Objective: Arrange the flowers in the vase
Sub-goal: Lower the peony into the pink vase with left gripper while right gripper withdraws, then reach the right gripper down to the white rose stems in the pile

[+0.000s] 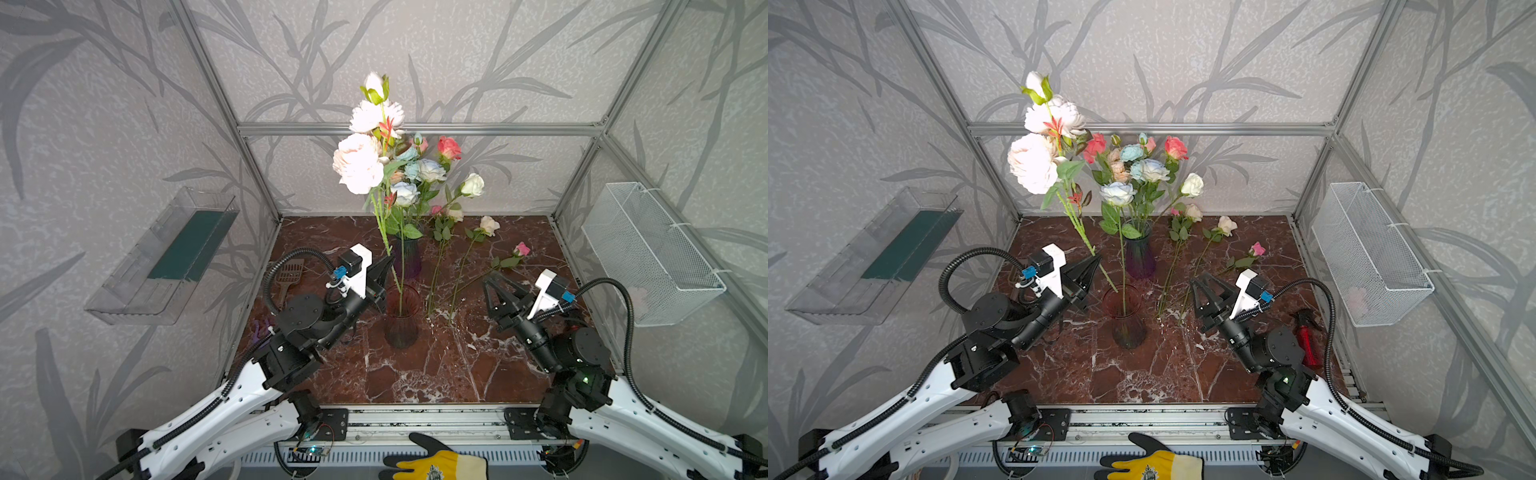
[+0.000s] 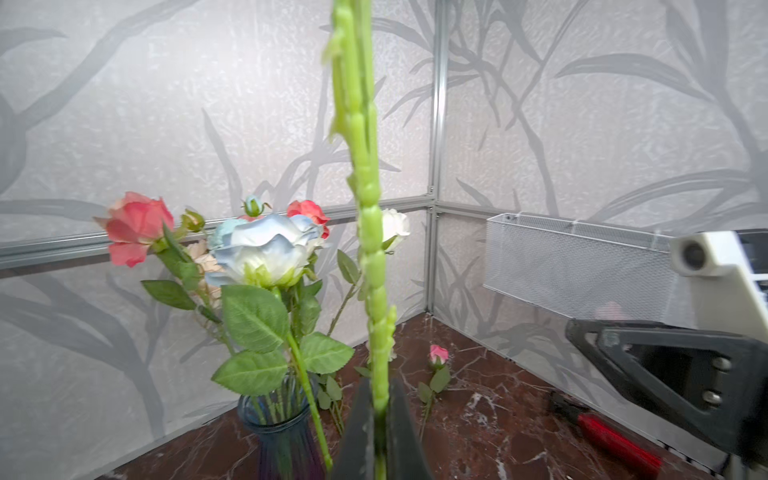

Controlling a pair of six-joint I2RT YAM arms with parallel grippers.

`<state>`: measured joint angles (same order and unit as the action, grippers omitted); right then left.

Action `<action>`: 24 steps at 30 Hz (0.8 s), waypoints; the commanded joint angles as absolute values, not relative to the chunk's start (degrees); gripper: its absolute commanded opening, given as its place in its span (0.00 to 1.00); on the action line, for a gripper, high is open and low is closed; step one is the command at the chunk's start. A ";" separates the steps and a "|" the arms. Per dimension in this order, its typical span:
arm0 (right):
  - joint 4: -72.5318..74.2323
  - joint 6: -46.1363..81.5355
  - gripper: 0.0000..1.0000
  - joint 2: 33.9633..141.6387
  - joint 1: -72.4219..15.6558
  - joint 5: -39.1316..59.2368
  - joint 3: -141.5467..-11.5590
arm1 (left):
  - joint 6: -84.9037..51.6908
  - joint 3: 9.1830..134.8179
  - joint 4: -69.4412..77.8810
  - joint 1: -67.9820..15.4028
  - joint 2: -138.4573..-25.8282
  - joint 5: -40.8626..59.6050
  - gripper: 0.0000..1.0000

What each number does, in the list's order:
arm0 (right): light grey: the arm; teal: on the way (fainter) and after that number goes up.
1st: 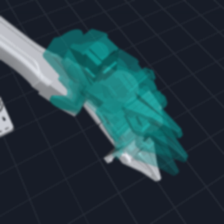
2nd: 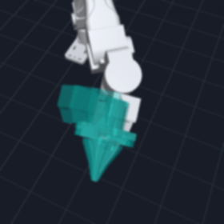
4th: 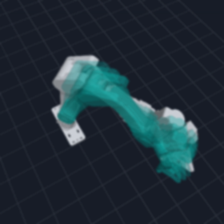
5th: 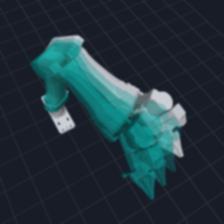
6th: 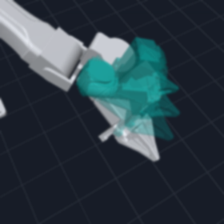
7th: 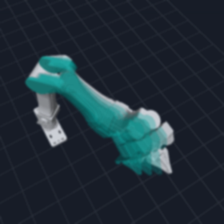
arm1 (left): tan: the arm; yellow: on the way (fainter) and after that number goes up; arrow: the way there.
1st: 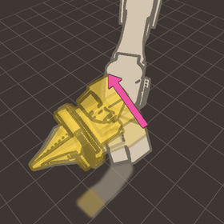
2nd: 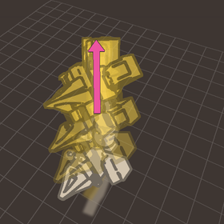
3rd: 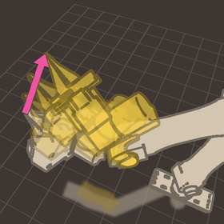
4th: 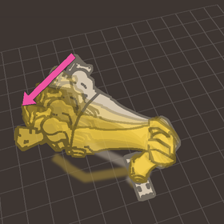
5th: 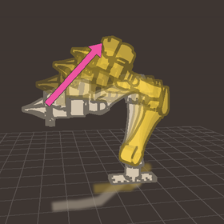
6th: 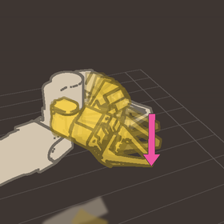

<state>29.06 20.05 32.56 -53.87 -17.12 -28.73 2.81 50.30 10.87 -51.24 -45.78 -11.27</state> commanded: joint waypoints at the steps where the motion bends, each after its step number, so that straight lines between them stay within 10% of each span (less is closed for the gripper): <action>1: 29.49 18.81 0.40 32.07 -54.23 -18.59 -28.13 | 5.04 48.57 13.07 -50.74 -47.77 -18.03 0.00; 20: 26.00 18.63 0.41 31.89 -54.23 -20.95 -27.69 | -9.84 34.79 15.16 -50.15 -47.55 -16.96 0.01; 24: 26.11 18.90 0.42 32.49 -54.23 -20.96 -27.69 | -10.53 33.63 13.74 -50.14 -46.00 -16.51 0.15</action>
<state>25.30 19.42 32.42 -53.89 -19.75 -28.14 -8.67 34.15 13.67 -50.46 -47.59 -16.71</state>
